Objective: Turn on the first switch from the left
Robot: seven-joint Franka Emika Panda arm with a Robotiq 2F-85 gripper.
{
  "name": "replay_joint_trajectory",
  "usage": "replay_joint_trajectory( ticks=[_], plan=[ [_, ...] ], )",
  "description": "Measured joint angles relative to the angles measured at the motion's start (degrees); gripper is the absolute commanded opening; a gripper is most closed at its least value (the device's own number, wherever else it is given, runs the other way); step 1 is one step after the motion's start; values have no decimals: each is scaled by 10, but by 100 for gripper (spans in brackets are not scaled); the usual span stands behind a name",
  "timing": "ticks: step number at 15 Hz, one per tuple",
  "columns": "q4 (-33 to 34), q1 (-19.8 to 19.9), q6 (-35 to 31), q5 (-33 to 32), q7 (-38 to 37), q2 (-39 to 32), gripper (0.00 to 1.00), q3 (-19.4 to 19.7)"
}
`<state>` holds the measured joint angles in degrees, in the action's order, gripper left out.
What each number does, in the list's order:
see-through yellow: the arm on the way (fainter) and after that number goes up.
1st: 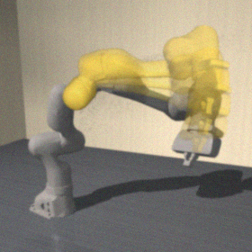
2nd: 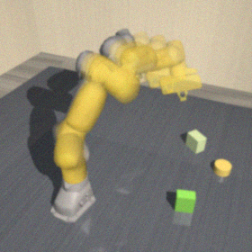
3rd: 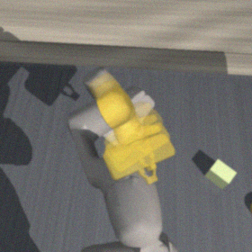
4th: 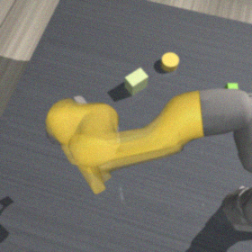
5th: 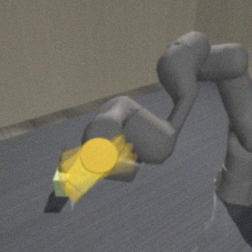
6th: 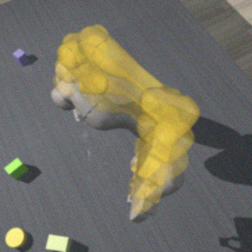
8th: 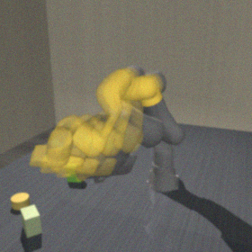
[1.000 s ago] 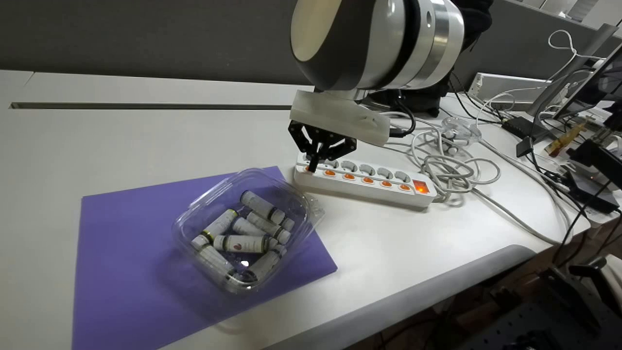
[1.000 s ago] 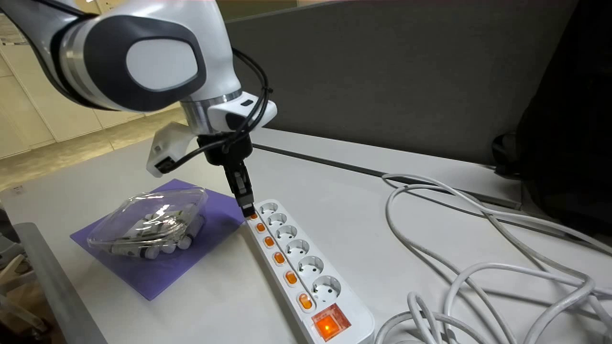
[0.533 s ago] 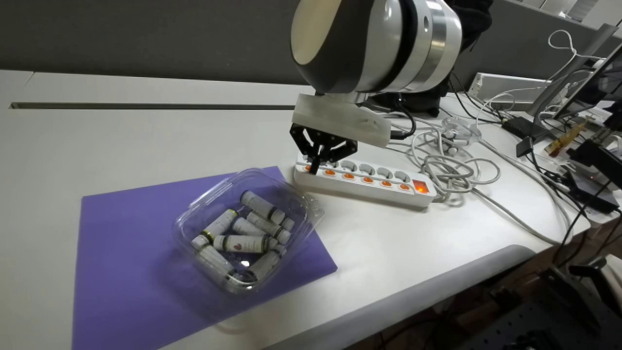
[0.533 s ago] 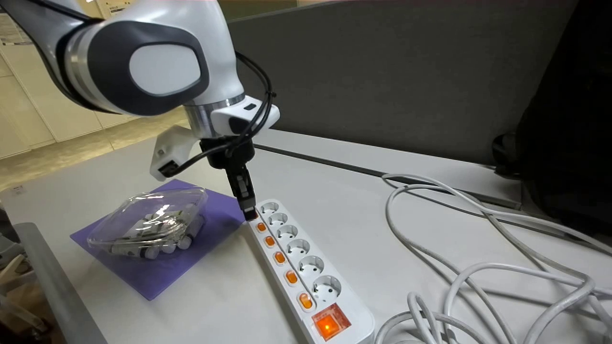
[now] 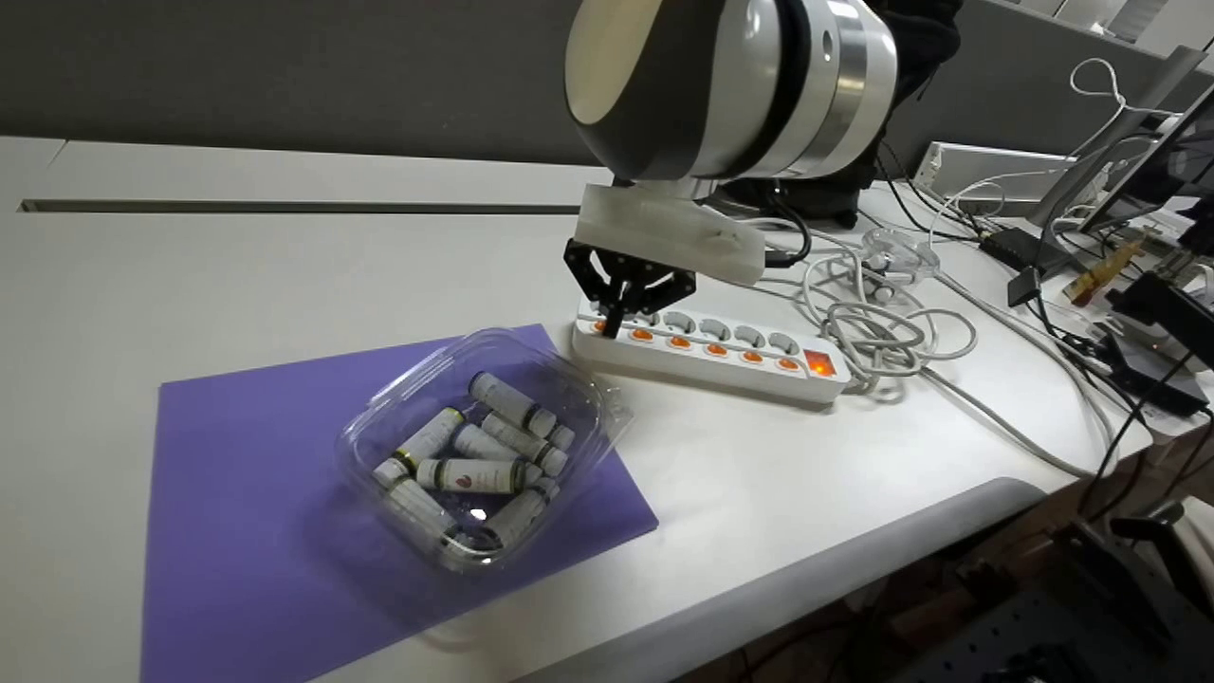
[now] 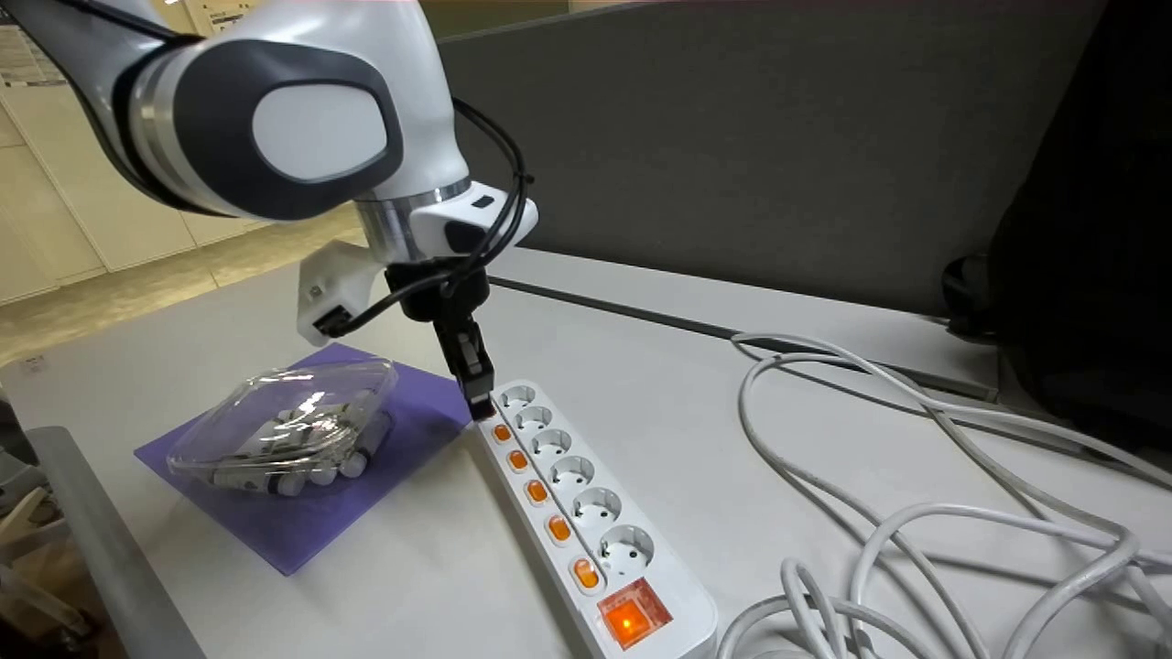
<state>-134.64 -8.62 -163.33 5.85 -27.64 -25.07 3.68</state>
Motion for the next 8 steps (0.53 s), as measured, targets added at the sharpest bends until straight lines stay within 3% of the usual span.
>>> replay_joint_trajectory(
  ticks=[8],
  plan=[
    [5,0,-5,0,31,0,0,-8]
  ],
)
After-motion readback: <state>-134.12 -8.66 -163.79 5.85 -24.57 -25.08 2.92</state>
